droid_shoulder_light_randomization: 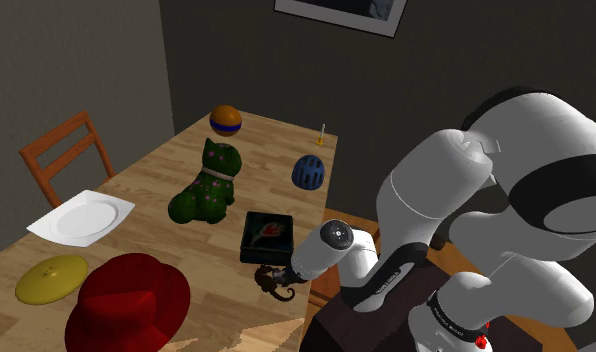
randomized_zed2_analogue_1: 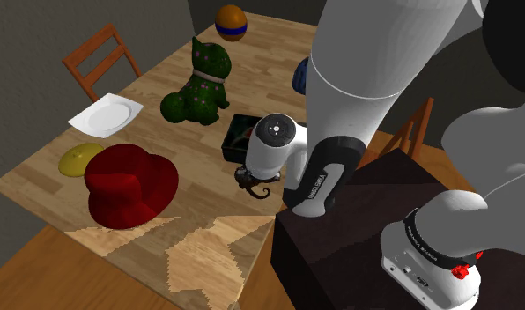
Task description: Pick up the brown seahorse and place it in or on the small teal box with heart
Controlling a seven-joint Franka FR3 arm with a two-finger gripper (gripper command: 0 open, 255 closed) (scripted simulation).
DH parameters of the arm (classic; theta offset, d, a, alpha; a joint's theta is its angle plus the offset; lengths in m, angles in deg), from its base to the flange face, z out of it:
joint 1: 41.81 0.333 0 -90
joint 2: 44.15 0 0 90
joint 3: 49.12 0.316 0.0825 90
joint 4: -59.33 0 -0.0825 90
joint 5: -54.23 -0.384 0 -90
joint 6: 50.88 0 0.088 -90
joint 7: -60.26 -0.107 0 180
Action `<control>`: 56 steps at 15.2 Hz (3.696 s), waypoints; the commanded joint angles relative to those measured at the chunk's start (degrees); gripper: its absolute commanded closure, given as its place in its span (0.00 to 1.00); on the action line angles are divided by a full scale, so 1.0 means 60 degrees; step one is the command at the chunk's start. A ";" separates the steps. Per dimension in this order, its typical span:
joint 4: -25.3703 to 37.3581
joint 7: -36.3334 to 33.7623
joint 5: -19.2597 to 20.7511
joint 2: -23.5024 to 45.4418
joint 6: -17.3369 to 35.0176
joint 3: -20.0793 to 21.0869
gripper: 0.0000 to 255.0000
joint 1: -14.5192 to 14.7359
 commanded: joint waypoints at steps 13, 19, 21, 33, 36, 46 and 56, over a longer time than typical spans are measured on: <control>0.3792 0.6821 -0.4679 -0.1927 -0.3884 0.3703 0.00 -0.4034; 0.3954 0.7192 -0.5175 -0.2318 -0.3698 0.3703 0.00 -0.3961; 0.3954 0.7192 -0.5175 -0.2318 -0.3698 0.3703 0.00 -0.3961; 0.3954 0.7192 -0.5175 -0.2318 -0.3698 0.3703 1.00 -0.3961; 0.3775 0.7104 -0.5046 -0.1904 -0.3953 0.3480 1.00 -0.3772; 0.3310 0.6689 -0.4424 -0.0543 -0.4881 0.2664 1.00 -0.3108; 0.3059 0.6102 -0.3525 0.0792 -0.5923 0.1872 1.00 -0.2501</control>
